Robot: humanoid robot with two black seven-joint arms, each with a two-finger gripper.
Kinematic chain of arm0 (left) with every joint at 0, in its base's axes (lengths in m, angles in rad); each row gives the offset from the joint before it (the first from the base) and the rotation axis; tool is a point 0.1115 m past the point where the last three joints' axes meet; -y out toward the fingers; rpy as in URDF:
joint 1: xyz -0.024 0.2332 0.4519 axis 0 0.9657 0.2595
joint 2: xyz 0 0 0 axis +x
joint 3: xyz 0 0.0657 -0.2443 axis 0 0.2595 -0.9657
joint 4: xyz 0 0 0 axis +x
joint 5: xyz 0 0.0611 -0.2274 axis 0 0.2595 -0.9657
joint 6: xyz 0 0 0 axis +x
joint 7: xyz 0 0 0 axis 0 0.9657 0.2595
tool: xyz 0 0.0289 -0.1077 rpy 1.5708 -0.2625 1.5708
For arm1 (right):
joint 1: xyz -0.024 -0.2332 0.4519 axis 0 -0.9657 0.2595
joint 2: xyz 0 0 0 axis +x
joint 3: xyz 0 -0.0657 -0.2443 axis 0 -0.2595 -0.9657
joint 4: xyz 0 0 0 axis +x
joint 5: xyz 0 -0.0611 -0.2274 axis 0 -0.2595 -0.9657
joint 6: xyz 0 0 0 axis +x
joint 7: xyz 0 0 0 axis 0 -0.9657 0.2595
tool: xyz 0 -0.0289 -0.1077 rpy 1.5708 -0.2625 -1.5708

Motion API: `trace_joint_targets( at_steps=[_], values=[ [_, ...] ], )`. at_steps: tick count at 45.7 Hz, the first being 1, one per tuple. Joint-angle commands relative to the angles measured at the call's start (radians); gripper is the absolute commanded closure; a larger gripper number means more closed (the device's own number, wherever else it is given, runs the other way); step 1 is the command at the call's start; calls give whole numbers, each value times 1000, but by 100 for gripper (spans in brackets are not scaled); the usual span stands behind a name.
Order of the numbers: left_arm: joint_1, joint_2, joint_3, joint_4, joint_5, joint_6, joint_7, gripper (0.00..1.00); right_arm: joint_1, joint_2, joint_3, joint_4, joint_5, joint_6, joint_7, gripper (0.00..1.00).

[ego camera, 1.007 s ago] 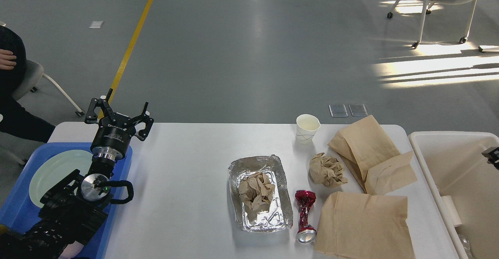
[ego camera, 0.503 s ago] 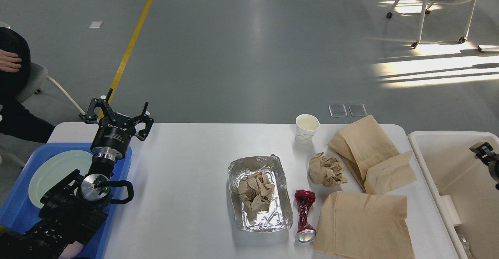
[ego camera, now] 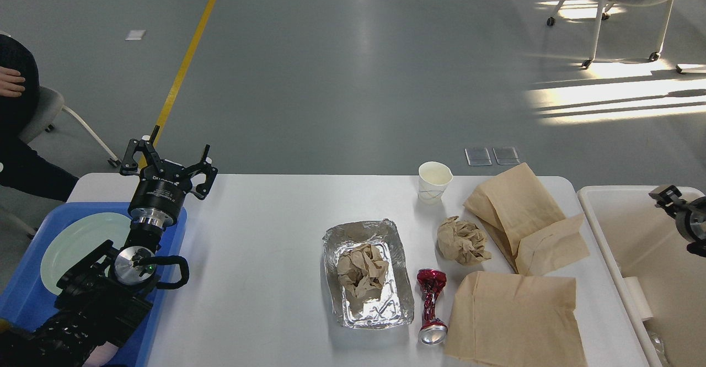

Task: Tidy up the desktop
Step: 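Release the paper cup into the white bin with the right gripper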

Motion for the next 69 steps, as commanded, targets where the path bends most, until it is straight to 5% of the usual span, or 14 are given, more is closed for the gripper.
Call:
trace_joint_targets(
  at_steps=[1,69],
  values=[
    [0,0,0,0,0,0,1,4,8,0,0,-6,0,0,0,0],
    [0,0,0,0,0,0,0,4,2,117,0,0,0,1,2,0]
  ],
)
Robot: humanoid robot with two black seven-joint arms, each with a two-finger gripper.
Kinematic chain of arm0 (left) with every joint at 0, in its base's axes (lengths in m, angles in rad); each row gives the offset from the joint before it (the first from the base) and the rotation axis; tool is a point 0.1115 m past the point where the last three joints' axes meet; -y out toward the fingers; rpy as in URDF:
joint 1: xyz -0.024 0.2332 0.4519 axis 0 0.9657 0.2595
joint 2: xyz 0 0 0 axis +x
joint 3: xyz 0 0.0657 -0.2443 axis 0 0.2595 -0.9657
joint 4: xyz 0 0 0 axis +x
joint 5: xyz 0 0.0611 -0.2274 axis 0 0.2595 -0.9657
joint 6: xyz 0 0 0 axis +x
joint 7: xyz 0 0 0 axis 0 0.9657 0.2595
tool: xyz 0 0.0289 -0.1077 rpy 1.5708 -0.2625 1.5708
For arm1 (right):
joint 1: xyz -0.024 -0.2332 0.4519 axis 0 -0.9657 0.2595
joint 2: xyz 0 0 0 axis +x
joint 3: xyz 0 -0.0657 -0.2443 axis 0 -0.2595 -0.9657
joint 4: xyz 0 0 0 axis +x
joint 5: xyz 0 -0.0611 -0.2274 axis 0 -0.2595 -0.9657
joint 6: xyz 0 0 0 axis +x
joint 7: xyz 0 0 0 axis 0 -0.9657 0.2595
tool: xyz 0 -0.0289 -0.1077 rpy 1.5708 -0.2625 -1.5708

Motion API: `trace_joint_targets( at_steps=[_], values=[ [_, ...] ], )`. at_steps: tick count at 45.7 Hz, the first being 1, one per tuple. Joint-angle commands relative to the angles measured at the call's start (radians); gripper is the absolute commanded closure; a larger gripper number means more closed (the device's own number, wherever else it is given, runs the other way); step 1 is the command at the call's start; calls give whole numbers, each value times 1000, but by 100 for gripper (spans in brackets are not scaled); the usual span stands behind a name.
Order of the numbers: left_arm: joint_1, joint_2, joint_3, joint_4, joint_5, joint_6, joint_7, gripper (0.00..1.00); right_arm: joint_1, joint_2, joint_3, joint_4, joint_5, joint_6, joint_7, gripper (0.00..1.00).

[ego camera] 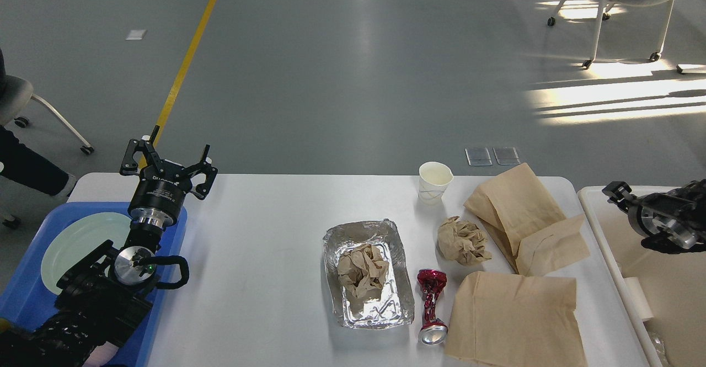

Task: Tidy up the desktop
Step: 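Release the paper cup into the white bin with the right gripper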

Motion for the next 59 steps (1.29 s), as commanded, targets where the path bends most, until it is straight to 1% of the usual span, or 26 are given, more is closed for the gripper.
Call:
trace_joint_targets(
  at_steps=[1,14,54,59],
  values=[
    [0,0,0,1,0,0,0,4,3,1,0,2,0,1,0,0],
    [0,0,0,1,0,0,0,4,3,19,0,5,0,1,0,0],
    [0,0,0,1,0,0,0,4,29,27,2,2,0,2,0,0],
    [0,0,0,1,0,0,0,4,67,27,0,2,0,2,0,0]
  ],
)
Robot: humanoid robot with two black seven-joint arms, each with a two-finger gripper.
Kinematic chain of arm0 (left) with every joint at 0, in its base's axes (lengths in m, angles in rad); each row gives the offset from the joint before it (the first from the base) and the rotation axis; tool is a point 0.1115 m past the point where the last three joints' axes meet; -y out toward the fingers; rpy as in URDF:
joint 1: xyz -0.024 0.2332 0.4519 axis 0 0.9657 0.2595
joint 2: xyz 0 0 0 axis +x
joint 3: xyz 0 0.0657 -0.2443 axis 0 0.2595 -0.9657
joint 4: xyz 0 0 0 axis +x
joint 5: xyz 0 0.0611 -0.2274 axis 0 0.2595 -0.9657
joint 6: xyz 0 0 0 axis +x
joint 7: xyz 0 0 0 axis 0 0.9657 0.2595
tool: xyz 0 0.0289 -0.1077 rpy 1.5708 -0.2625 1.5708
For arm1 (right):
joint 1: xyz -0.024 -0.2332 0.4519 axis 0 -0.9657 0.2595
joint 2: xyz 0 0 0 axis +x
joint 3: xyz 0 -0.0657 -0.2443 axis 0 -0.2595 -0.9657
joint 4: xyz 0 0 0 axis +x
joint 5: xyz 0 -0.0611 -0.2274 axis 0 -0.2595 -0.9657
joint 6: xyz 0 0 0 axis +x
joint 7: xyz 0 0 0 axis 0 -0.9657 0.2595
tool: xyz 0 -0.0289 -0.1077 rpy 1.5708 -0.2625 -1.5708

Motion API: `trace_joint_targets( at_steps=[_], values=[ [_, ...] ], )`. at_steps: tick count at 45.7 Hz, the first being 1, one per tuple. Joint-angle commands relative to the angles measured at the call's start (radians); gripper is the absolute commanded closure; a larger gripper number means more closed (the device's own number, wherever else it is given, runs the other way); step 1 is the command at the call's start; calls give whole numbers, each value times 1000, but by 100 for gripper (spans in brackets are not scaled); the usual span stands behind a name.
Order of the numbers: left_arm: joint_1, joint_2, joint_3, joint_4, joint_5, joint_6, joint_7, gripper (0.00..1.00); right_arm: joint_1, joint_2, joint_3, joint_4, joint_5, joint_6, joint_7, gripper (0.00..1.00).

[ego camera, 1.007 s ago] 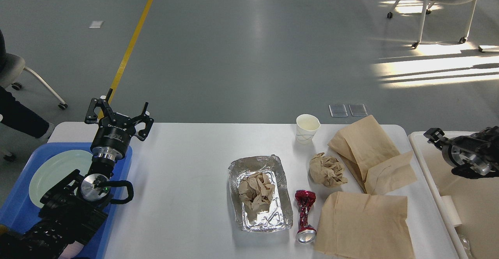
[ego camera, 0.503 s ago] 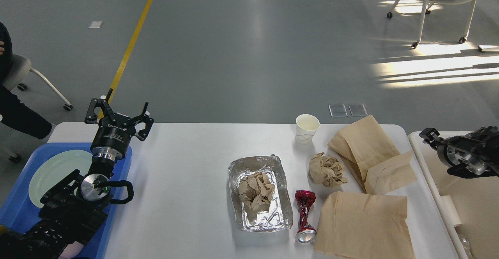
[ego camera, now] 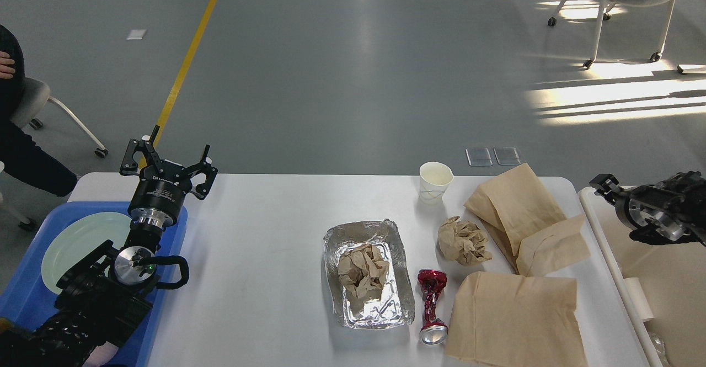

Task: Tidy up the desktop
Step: 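Release the paper cup into the white bin with the right gripper, then move the right gripper to the foil tray edge and grasp it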

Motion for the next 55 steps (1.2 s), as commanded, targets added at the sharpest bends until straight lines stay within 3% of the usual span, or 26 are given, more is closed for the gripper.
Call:
trace_joint_targets(
  at_steps=[1,8,23,35,44,55],
  values=[
    [0,0,0,0,0,0,0,4,45,0,-1,-1,0,0,-2,0],
    [0,0,0,0,0,0,0,4,138,1,-9,16,-2,27,-12,0],
    [0,0,0,-1,0,0,1,4,265,12,-26,31,-3,285,-57,0],
    [0,0,0,0,0,0,0,4,463,20,-159,306,-2,318,-58,0],
    [0,0,0,0,0,0,0,4,624,109,-265,447,5,339,-58,0],
    [0,0,0,0,0,0,0,4,744,202,-288,467,5,696,-57,0]
  ],
)
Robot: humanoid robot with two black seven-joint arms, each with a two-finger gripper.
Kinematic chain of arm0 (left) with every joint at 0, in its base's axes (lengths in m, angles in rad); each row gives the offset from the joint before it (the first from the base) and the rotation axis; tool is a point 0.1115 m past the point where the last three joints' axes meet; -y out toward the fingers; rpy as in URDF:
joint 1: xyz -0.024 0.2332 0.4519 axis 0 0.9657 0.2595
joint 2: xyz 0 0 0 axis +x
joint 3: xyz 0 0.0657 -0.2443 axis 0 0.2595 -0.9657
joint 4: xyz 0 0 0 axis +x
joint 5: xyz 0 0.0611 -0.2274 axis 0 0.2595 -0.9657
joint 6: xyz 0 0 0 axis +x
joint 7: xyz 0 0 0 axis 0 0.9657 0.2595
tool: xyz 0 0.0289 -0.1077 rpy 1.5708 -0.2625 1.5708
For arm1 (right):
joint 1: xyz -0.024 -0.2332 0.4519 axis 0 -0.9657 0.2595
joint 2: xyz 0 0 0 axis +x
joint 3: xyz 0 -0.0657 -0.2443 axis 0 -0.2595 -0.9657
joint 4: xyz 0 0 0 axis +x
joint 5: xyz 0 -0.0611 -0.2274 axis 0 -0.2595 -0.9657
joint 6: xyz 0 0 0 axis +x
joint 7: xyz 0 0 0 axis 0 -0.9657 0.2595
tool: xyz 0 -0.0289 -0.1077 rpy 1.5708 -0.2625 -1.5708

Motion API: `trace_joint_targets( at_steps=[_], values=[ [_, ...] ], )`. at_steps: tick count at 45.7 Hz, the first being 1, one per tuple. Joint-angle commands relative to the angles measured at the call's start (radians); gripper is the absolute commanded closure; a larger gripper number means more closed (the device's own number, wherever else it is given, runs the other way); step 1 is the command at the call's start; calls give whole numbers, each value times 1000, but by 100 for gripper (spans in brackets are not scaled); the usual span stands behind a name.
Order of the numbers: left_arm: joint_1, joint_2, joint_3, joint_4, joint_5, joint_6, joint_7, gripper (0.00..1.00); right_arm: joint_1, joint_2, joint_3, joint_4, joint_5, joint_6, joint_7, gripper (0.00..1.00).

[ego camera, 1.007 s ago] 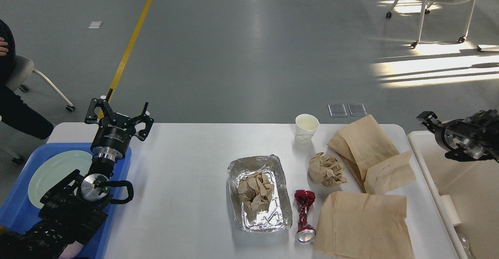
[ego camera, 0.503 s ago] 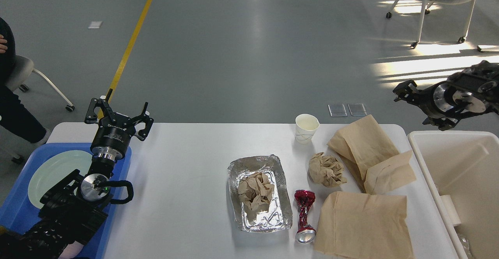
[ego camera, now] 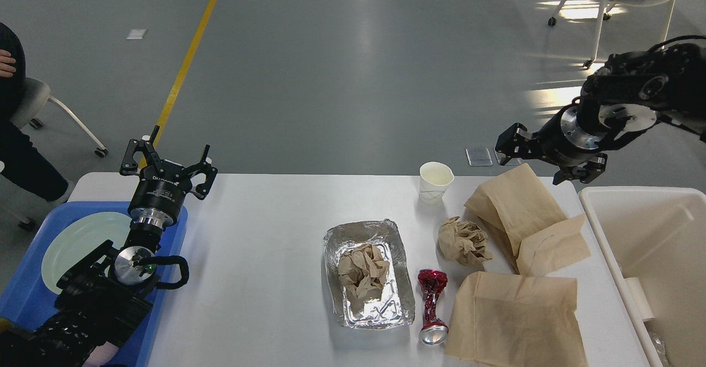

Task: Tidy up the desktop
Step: 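Move the right gripper to the foil tray edge and grasp it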

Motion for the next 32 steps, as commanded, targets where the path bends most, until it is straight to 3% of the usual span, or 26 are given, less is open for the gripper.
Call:
trace_joint_targets(
  at_steps=[1,8,14,25,32],
  values=[
    [0,0,0,-2,0,0,0,4,61,43,7,1,0,202,1,0],
    [0,0,0,0,0,0,0,4,153,90,12,19,3,302,1,0],
    [0,0,0,0,0,0,1,4,227,121,23,88,3,280,1,0],
    [0,0,0,0,0,0,0,4,43,222,81,84,-5,47,0,0],
    [0,0,0,0,0,0,0,4,-52,270,115,50,-9,-25,1,0]
  ],
)
